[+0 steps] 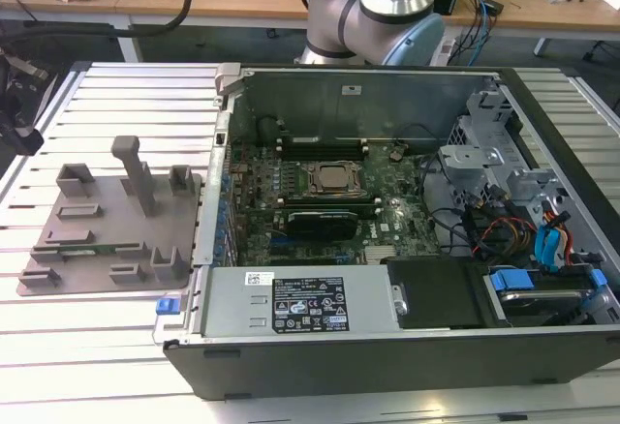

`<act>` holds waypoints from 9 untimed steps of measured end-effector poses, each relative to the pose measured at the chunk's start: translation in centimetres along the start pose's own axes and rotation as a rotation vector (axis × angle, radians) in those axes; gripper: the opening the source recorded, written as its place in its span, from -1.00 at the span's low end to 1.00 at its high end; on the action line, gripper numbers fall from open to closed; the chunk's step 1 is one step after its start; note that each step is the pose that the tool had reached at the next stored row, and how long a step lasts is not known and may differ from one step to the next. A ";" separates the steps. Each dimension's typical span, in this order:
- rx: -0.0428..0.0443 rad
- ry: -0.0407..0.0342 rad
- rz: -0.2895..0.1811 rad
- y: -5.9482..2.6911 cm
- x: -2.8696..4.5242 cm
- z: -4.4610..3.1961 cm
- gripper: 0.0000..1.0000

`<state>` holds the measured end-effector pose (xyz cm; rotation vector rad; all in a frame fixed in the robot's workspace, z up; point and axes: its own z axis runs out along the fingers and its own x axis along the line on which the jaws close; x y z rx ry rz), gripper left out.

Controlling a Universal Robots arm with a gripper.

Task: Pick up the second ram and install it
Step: 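Reach for the second ram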

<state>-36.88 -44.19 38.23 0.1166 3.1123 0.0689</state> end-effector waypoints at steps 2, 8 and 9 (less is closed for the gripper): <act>0.0001 0.0000 0.000 -0.01 0.00 0.00 -0.80; 0.0000 0.0000 0.000 -0.03 0.00 0.00 -0.80; 0.0000 0.0001 0.000 -0.03 0.00 0.00 -0.80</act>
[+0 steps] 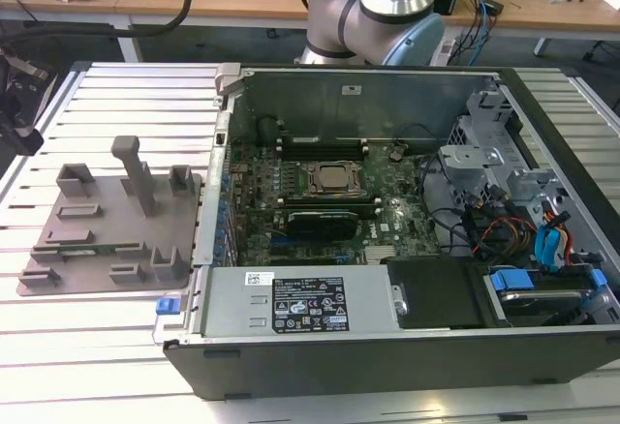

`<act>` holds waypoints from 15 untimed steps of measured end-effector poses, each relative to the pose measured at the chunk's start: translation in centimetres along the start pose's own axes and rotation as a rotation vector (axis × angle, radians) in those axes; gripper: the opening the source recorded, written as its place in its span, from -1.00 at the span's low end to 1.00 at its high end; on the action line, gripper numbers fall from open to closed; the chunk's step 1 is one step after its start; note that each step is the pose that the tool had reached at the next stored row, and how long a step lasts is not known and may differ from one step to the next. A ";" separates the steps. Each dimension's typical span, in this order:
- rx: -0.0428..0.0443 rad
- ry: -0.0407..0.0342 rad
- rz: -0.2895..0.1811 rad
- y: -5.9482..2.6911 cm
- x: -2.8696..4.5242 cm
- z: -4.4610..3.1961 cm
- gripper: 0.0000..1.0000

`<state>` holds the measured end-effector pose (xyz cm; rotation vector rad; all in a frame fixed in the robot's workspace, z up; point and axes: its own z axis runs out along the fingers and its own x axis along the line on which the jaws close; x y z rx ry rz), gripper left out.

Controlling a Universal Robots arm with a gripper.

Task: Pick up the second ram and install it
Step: 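Pick up the second ram and move it above second insertion slot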

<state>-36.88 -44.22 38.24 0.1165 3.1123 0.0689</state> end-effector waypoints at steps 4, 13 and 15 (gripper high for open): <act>0.0000 0.0000 -0.002 -0.01 0.00 0.00 -0.80; -0.0050 0.0090 -0.200 -0.01 0.00 0.00 -0.80; -0.0070 0.0127 -0.282 -0.01 0.00 0.00 -0.80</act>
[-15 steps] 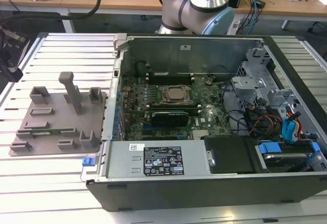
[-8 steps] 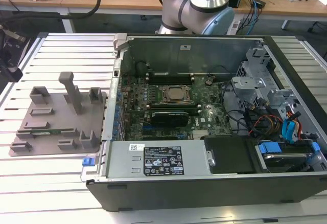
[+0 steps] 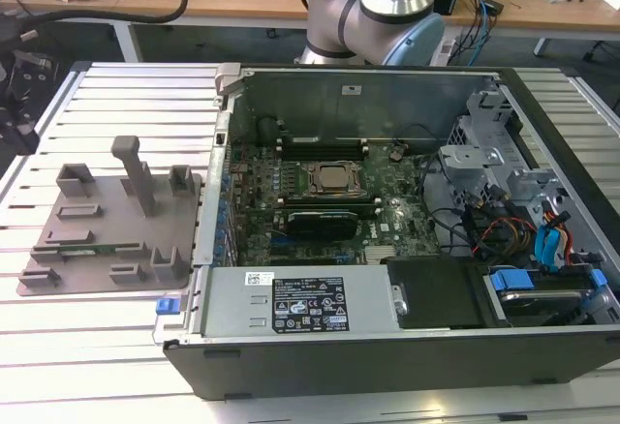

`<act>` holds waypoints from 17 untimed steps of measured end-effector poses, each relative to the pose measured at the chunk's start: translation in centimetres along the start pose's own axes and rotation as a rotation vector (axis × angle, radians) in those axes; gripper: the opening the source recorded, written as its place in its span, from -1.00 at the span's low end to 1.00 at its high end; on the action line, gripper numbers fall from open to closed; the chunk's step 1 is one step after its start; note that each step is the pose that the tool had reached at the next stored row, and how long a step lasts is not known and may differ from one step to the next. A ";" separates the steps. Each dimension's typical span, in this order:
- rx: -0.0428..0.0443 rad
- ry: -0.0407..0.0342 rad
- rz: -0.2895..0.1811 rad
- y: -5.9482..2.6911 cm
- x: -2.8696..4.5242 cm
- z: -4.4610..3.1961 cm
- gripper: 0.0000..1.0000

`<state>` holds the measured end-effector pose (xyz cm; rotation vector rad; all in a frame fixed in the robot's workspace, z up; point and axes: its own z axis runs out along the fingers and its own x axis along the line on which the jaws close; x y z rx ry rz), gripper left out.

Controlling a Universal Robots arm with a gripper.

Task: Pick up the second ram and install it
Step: 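Pick up the second ram and move it above second insertion slot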

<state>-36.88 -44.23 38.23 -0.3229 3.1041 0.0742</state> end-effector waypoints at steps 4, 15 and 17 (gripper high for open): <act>-0.0020 0.0037 -0.081 0.00 0.00 0.00 -0.80; -0.0084 0.0154 -0.341 0.00 0.00 0.00 -0.80; -0.0094 0.0174 -0.384 0.00 0.00 0.00 -0.80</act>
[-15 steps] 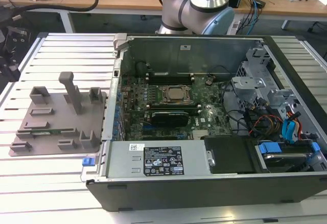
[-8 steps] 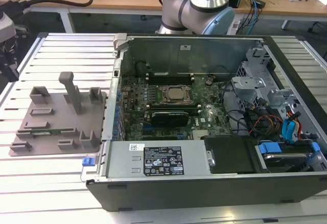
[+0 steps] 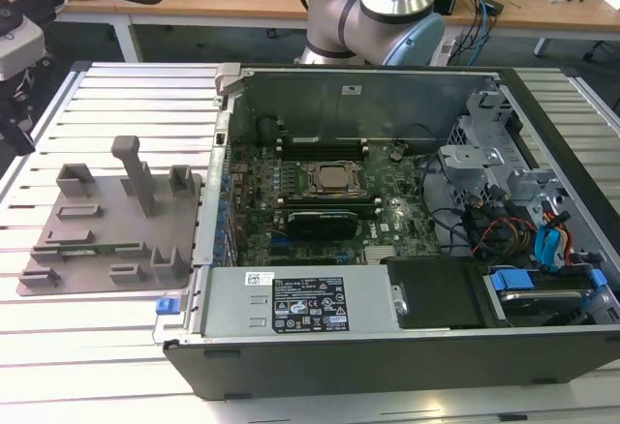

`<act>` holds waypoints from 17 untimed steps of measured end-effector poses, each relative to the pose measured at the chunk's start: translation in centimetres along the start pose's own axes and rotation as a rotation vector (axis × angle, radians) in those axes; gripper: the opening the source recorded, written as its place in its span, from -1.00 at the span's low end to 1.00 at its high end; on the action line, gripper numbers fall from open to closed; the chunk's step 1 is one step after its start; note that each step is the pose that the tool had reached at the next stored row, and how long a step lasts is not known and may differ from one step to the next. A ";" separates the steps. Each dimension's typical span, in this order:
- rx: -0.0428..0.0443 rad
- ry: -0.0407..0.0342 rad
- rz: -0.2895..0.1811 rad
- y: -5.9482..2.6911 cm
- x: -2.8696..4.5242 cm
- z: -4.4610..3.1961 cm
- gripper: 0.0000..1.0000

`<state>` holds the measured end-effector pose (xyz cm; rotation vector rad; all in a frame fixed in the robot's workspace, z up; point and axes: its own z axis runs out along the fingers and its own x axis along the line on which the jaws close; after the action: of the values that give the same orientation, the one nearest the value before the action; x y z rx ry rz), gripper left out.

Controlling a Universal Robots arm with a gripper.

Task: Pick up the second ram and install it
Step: 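Pick up the second ram and move it above second insertion slot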

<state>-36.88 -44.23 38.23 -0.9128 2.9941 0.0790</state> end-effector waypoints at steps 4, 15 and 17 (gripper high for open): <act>-0.0015 0.0028 -0.062 0.00 0.00 0.00 -0.80; -0.0072 0.0133 -0.293 0.00 0.00 0.00 -0.80; -0.0081 0.0156 -0.338 0.00 0.00 0.00 -0.80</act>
<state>-36.88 -44.23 38.23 -1.4077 2.8056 0.0803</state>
